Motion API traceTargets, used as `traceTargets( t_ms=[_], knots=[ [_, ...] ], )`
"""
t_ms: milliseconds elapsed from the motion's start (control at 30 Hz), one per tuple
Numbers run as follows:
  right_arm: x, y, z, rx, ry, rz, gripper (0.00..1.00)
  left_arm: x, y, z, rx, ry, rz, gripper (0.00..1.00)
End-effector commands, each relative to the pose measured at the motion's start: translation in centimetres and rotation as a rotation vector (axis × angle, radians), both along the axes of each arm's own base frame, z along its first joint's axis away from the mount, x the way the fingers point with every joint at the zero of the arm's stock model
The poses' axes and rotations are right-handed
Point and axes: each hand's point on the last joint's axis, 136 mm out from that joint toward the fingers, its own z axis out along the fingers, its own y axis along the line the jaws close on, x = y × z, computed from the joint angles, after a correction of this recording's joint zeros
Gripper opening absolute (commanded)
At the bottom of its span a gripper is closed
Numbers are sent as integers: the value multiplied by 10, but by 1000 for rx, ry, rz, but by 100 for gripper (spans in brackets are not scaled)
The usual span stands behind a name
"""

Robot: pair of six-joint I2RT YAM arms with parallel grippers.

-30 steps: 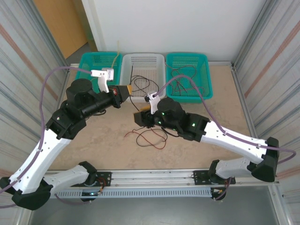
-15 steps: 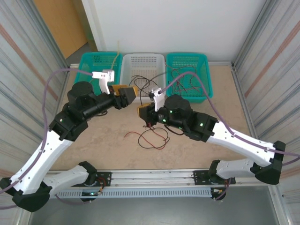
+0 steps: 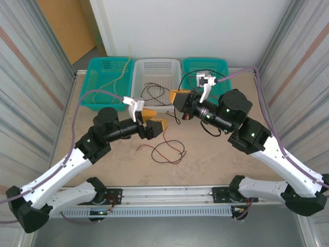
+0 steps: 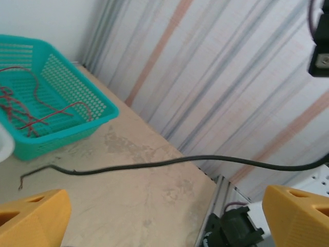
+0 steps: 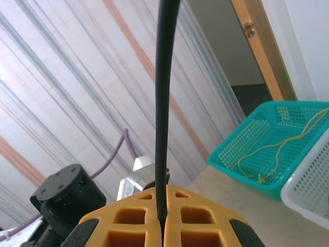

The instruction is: Untangle the cables

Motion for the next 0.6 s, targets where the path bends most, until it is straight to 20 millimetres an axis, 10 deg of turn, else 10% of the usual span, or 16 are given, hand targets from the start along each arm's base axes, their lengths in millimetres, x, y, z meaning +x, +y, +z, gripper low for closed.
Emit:
traceTargets(
  t_ms=[0,367,567],
  knots=[
    [-10,-9,32,89,-23,39,0,-7,-11,30,-18,-163,-59,99],
    [-16,-17,59,144,-35,72,0,-14,-52,3,174,-478,-18,98],
    [-12,-23,61,153,-34,52,0,-3,-64,-2,192,-454,4,69]
  ],
)
